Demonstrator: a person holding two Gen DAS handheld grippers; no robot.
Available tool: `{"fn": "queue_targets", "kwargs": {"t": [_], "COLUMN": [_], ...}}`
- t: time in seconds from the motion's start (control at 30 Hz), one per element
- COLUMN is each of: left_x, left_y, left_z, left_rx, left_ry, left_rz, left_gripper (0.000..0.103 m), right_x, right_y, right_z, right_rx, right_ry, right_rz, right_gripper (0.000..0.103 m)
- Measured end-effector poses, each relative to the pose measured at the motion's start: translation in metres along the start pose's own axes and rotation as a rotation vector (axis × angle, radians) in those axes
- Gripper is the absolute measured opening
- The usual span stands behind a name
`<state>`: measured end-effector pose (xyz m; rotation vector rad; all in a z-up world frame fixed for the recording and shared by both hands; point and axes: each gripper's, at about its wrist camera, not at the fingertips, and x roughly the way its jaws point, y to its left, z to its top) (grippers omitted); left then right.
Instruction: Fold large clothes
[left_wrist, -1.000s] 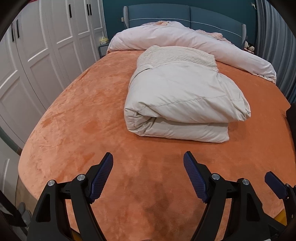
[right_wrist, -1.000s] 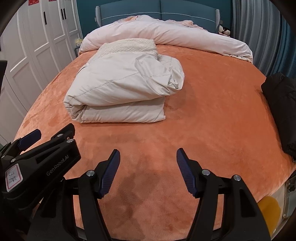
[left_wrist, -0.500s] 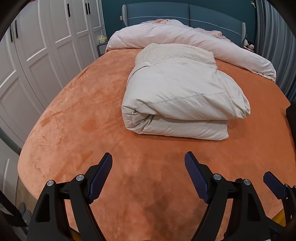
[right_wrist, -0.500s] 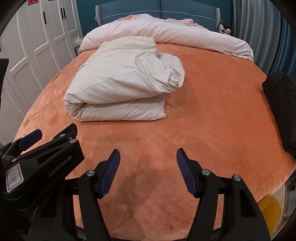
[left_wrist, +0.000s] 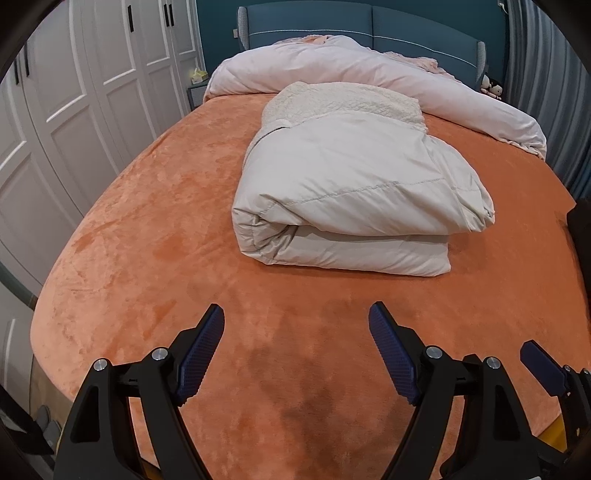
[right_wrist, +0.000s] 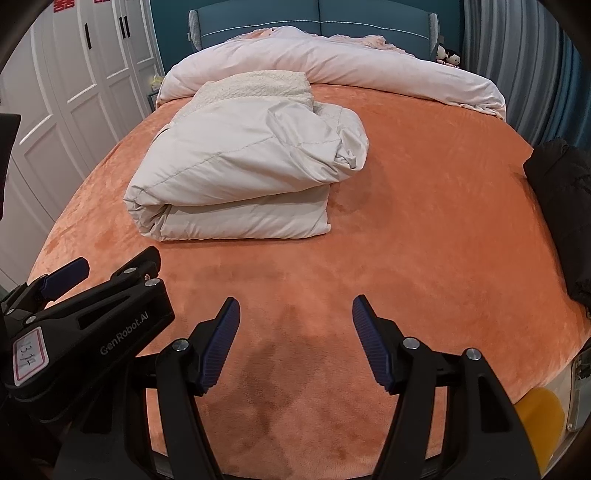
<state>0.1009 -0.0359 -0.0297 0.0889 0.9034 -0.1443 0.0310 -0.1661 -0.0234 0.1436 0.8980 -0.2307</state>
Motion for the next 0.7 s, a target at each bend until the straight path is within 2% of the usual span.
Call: {"fn": "queue_targets", "kwargs": {"t": [0.27, 0.4, 0.5, 0.7], "left_x": [0.0012, 0.0009, -0.0001, -0.0001], "left_y": [-0.0032, -0.0044, -0.006, -0.0028], "left_z": [0.0005, 0.0011, 0.0011, 0.0014], "left_rx": [0.005, 0.012, 0.012, 0.001], "left_ry": [0.002, -0.007, -0.016, -0.01], "left_rz": [-0.034, -0.023, 0.016, 0.023], "left_gripper": [0.08, 0.081, 0.081, 0.081], "right_x": [-0.0006, -0.0003, -0.0003, -0.0015], "right_y": [-0.0007, -0.0017, -0.0029, -0.0037], "right_z": [0.0003, 0.0002, 0.001, 0.0005], "right_rx": [0.005, 0.006, 0.005, 0.013], "right_ry": [-0.002, -0.001, -0.002, -0.007], "right_rz": [0.0, 0.0, 0.0, -0.004], "right_gripper": [0.061, 0.061, 0.061, 0.061]}}
